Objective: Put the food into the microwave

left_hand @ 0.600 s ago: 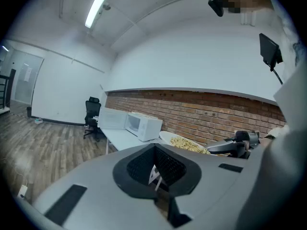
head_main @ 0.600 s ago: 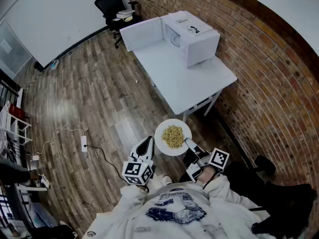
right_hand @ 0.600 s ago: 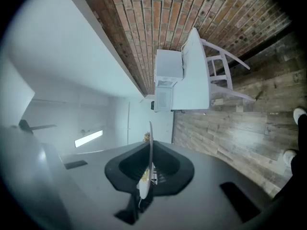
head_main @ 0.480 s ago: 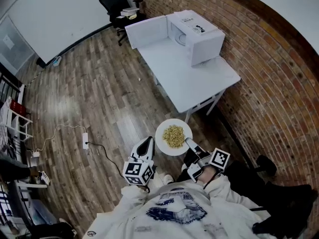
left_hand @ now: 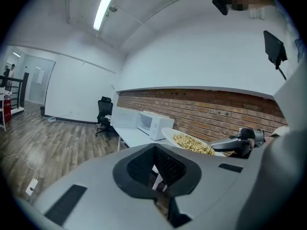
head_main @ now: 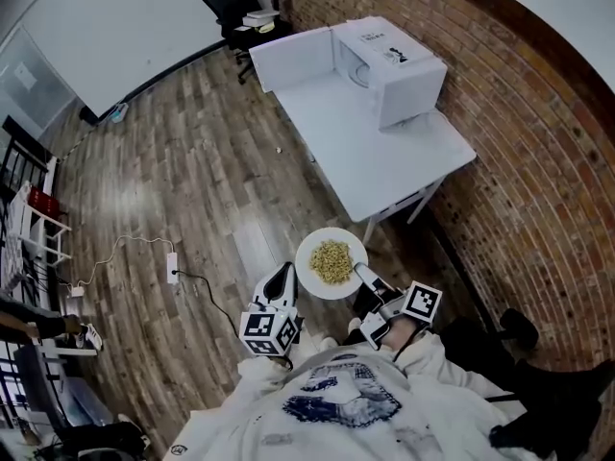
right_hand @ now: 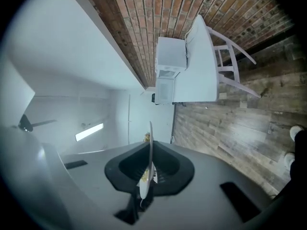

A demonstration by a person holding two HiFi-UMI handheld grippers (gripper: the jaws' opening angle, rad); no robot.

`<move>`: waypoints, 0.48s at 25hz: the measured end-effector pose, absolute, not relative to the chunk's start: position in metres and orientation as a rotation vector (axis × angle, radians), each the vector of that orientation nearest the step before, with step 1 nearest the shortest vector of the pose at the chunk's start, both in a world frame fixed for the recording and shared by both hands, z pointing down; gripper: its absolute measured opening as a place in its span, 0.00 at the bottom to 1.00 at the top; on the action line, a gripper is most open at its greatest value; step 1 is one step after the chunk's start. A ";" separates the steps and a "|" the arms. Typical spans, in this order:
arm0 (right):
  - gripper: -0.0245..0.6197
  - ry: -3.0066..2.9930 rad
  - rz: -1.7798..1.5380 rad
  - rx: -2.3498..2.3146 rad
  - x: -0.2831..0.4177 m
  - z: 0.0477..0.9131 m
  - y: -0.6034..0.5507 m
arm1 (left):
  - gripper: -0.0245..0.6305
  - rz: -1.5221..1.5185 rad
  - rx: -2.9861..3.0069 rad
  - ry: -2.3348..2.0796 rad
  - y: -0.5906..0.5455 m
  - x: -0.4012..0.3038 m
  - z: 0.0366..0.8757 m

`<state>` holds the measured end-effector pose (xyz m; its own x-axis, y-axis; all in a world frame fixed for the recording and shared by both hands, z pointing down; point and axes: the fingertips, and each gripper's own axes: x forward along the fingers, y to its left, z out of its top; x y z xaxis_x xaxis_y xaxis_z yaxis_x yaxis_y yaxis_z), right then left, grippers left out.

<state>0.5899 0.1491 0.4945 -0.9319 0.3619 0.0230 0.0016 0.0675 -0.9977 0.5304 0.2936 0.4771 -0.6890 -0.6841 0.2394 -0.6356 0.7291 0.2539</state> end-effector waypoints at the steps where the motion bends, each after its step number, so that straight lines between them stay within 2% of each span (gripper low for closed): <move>1: 0.08 -2.078 1.943 -0.370 0.585 0.495 0.143 | 0.05 -0.213 1.023 -2.621 0.287 0.526 0.476; 12: 0.08 -2.053 1.926 -0.386 0.559 0.502 0.102 | 0.05 -0.190 0.963 -2.664 0.251 0.500 0.478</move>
